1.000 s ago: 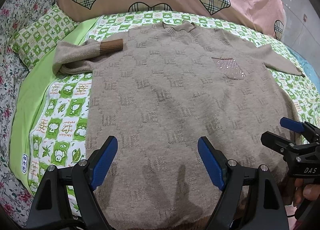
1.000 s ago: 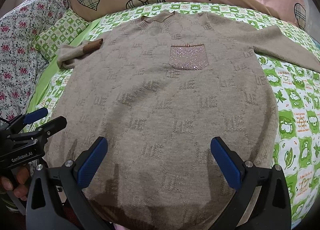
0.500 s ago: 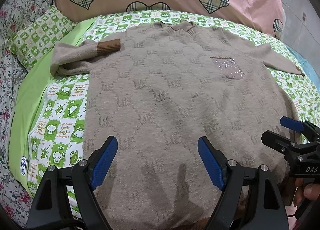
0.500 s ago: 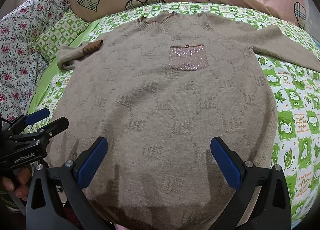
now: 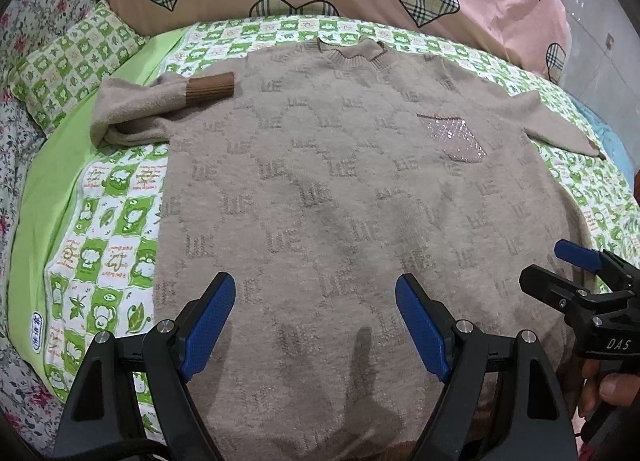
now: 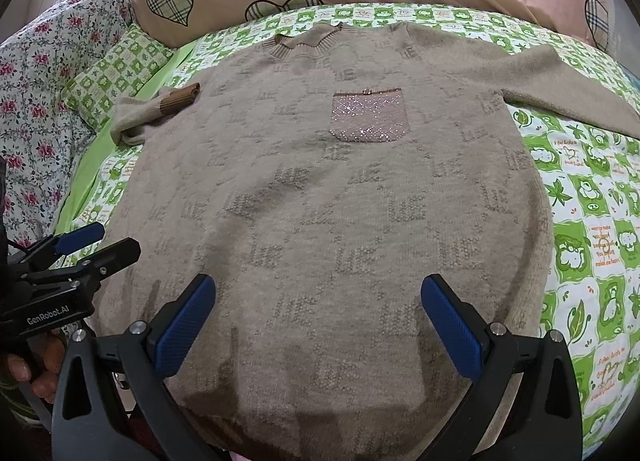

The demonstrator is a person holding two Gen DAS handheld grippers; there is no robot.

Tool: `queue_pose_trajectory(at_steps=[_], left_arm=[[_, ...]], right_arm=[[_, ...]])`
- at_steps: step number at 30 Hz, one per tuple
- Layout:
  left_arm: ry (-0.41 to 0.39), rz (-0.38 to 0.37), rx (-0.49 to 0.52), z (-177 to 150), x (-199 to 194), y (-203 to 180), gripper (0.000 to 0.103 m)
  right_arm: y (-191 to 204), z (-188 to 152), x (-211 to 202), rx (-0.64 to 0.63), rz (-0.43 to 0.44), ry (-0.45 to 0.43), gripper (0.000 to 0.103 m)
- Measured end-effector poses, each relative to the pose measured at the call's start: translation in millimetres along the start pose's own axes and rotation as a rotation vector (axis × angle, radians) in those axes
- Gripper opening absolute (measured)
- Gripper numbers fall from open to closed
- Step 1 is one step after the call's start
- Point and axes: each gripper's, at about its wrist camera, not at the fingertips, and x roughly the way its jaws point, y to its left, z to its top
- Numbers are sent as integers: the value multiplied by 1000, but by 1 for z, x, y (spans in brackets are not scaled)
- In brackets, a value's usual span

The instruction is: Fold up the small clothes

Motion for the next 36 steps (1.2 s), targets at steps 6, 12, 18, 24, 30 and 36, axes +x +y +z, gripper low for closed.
queue_pose_trajectory(at_steps=[6, 12, 18, 24, 30, 36], left_arm=[[25, -23, -17, 7, 6, 2, 83], [-25, -50, 9, 20, 7, 2, 83], [-68, -24, 31, 38, 15, 0, 83], [-28, -43, 33, 49, 36, -7, 83], [6, -44, 68, 50, 55, -20, 83], [60, -38, 41, 53, 75, -17, 83]], right_arm=[[-15, 5, -3, 38, 17, -5, 102], [-73, 25, -20, 102, -57, -63, 102], [-177, 50, -45, 263, -178, -129, 102], [-290, 74, -49, 451, -248, -161, 102], [-402, 100, -51, 694, -331, -205, 79], [-463, 123, -37, 803, -402, -215, 65]])
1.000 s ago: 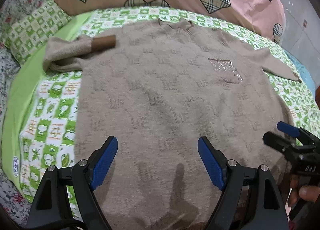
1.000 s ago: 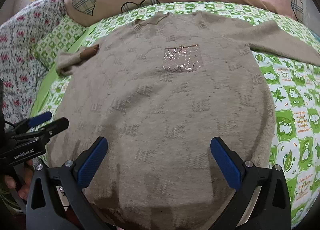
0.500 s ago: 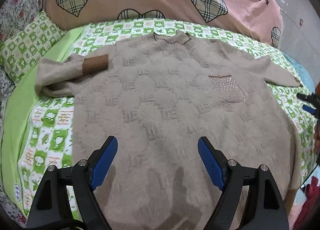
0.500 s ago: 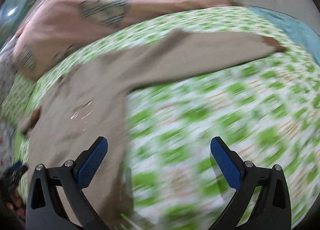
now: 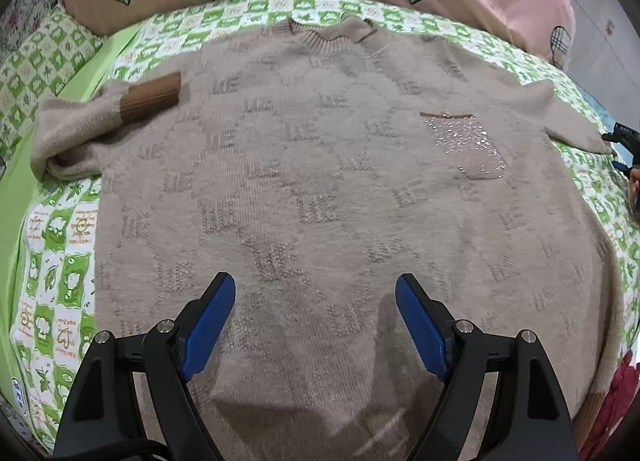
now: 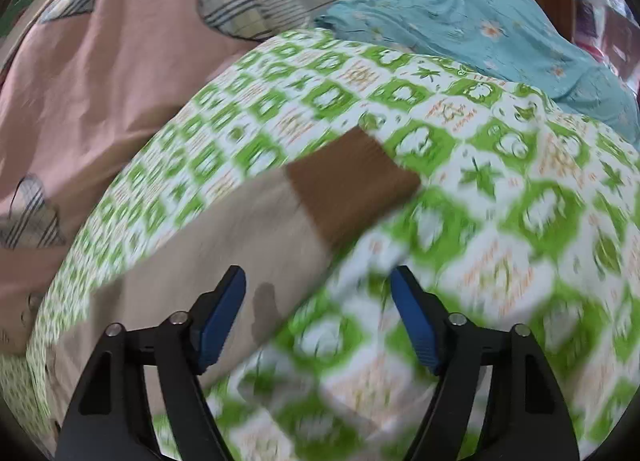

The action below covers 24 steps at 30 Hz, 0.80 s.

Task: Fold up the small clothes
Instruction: 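Grasp the brown cuff of a sweater sleeve with the right gripper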

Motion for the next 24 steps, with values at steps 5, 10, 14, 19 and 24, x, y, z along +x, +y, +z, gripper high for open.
queue_pose_trajectory(at_steps=[5, 10, 14, 19, 24], left_arm=[[6, -10, -19, 2, 3, 6, 83], [1, -17, -40, 0, -2, 14, 83], [-15, -15, -75, -4, -10, 29, 83], [-34, -21, -140, -9, -20, 55, 83], [-49, -21, -184, -13, -28, 78, 83]], right_arm=[[39, -1, 2, -105, 3, -11, 8], [113, -34, -22, -314, 75, -42, 7], [185, -75, -43, -447, 206, -13, 7], [274, -144, -64, -567, 421, 84, 6], [356, -224, -73, -636, 610, 212, 7]])
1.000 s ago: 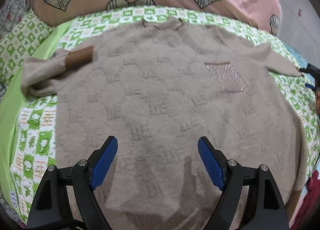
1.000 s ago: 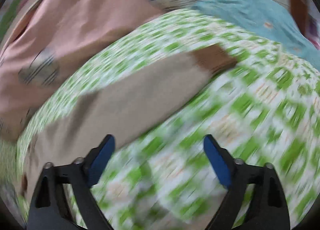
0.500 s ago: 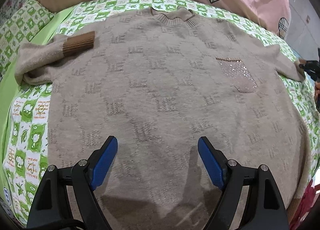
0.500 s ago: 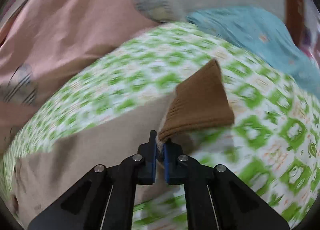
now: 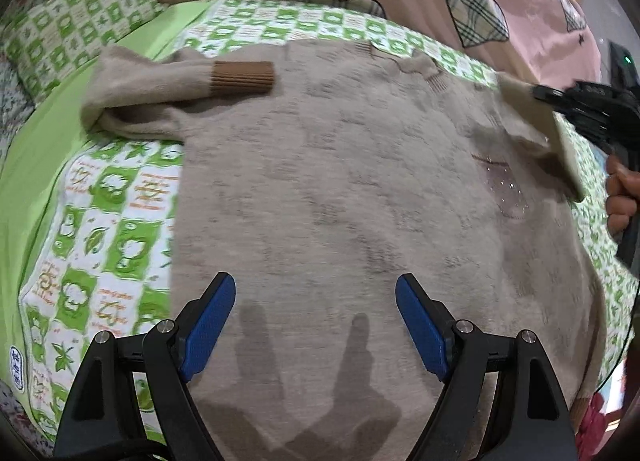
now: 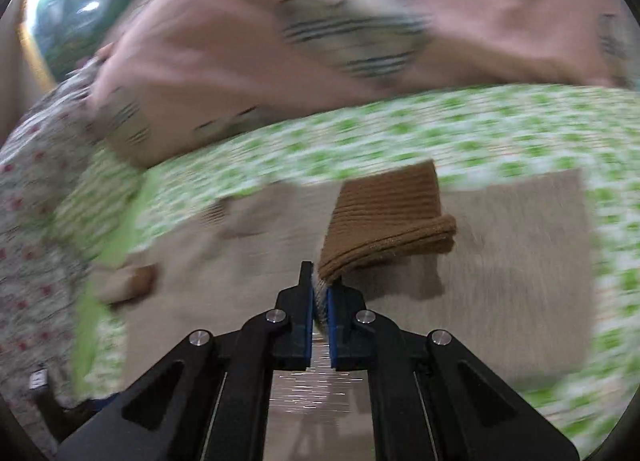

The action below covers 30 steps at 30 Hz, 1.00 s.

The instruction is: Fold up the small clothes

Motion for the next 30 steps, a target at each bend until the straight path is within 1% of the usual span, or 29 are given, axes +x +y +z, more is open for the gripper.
queue_pose_trajectory(at_steps=[4, 6, 8, 11, 13, 14, 15, 16, 17, 19, 22, 23, 25, 27, 28, 29, 30], left_arm=[[-16, -3, -27, 4, -5, 14, 83], [-23, -11, -41, 7, -6, 20, 83], [-22, -14, -54, 12, -4, 24, 83], [-20, -21, -68, 18, 1, 29, 83], [-20, -38, -76, 24, 6, 30, 83], [-14, -49, -79, 30, 12, 29, 83], [-7, -60, -79, 35, 17, 27, 83], [-4, -78, -78, 41, 22, 22, 83], [-2, -92, -76, 45, 26, 18, 83], [-2, -131, -63, 58, 38, 4, 84], [-6, -151, -16, 78, 60, -25, 85], [-12, -137, 10, 86, 71, -38, 85], [3, -113, 38, 98, 92, -54, 85], [17, -97, 44, 113, 114, -64, 84], [13, -71, 41, 119, 121, -63, 71], [2, -45, 36, 125, 126, -61, 44], [-4, -46, 29, 130, 127, -57, 34]], right_arm=[[57, -15, 50, -22, 107, 68, 7], [76, -22, 69, -38, 142, 93, 7], [92, -32, 84, -48, 171, 123, 7], [109, -45, 108, -52, 183, 176, 8], [108, -50, 120, -27, 204, 224, 14], [105, -53, 125, -8, 213, 255, 20], [103, -56, 126, 9, 226, 270, 40], [98, -57, 122, 26, 241, 267, 55], [92, -57, 113, 32, 241, 245, 58], [80, -55, 96, 41, 224, 209, 60], [44, -55, 63, 113, 179, 146, 61], [38, -56, 56, 128, 163, 132, 61], [18, -59, 39, 165, 127, 105, 61], [3, -63, 24, 189, 109, 93, 61], [-3, -66, 18, 199, 101, 88, 61], [-8, -68, 11, 203, 92, 83, 61], [-12, -70, 4, 202, 81, 76, 61]])
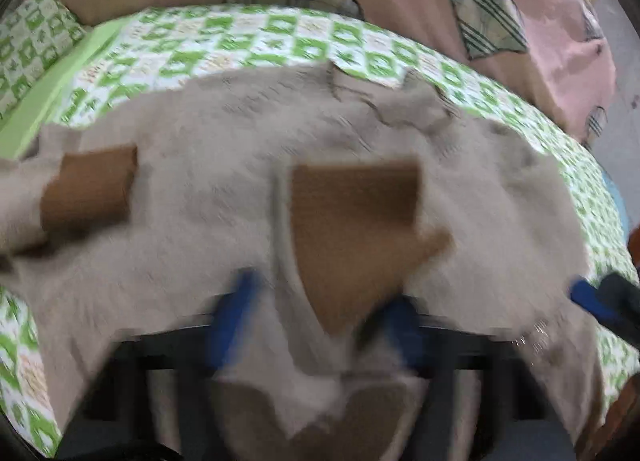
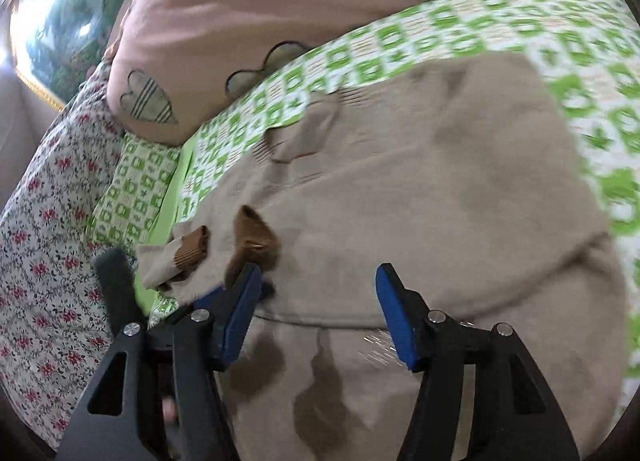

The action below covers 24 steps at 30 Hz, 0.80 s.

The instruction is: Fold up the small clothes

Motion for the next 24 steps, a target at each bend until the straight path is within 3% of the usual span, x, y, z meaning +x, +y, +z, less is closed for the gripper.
queue_pose_trajectory(at_steps=[2, 4, 6, 10, 12, 13, 14, 17, 20, 22, 24], left_arm=[[-26, -6, -37, 2, -10, 17, 22], [-61, 27, -60, -4, -22, 35, 22], [-50, -8, -120, -11, -27, 58, 22], [-27, -109, -175, -12, -23, 70, 42], [-30, -155, -180, -7, -18, 65, 42], [-34, -169, -168, -5, -14, 60, 33], [-34, -182, -142, -2, -10, 52, 4], [-71, -166, -78, -4, -23, 41, 6], [-140, -141, -119, -8, -38, 64, 5], [-129, -123, -153, -10, -35, 81, 5], [-111, -154, -170, -13, -34, 90, 6]], right_arm=[[-6, -4, -12, -8, -21, -17, 62], [-12, -7, -22, -13, -38, -31, 63], [-20, -12, -31, -12, -60, -46, 64], [-37, -13, -38, 14, -89, -57, 64], [-43, -11, -41, 32, -104, -64, 64], [-47, -10, -44, 40, -111, -72, 64], [-50, -8, -47, 44, -121, -82, 64], [-60, 0, -59, 52, -154, -107, 64], [-75, 10, -69, 61, -200, -136, 69], [-85, 20, -68, 72, -226, -144, 71], [-91, 30, -60, 82, -239, -132, 71]])
